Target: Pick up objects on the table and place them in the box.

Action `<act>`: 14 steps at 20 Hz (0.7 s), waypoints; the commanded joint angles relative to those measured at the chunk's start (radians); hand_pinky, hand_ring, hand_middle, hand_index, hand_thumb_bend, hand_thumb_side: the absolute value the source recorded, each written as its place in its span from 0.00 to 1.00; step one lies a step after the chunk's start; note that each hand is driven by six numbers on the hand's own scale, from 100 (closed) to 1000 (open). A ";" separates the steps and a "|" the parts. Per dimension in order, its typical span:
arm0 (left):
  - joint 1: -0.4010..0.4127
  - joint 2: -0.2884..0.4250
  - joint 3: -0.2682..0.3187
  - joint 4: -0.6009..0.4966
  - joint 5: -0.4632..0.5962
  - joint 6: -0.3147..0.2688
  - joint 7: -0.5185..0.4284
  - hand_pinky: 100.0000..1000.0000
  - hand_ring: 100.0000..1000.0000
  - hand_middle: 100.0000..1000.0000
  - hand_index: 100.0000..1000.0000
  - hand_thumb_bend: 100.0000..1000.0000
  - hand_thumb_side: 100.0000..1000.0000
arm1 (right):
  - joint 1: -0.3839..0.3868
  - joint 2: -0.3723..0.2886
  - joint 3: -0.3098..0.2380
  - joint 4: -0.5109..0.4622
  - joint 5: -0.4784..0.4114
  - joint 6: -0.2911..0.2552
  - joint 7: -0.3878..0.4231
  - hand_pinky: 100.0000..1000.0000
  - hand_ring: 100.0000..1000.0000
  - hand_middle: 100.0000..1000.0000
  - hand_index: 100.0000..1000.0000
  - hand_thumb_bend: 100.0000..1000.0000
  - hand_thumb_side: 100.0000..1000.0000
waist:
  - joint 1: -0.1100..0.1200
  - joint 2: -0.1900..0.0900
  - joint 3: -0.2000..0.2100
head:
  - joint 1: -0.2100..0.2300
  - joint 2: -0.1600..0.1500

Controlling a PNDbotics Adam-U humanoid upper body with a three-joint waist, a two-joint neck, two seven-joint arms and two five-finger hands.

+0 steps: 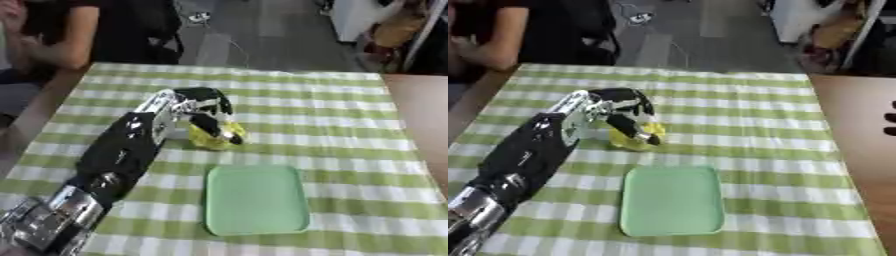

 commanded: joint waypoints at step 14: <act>0.009 0.011 0.017 0.016 -0.044 0.003 0.035 0.64 0.60 0.70 0.79 0.72 0.72 | -0.014 -0.011 -0.004 -0.016 -0.002 -0.002 0.001 0.66 0.73 0.76 0.88 0.00 0.76 | -0.003 0.001 -0.004 | 0.004 -0.022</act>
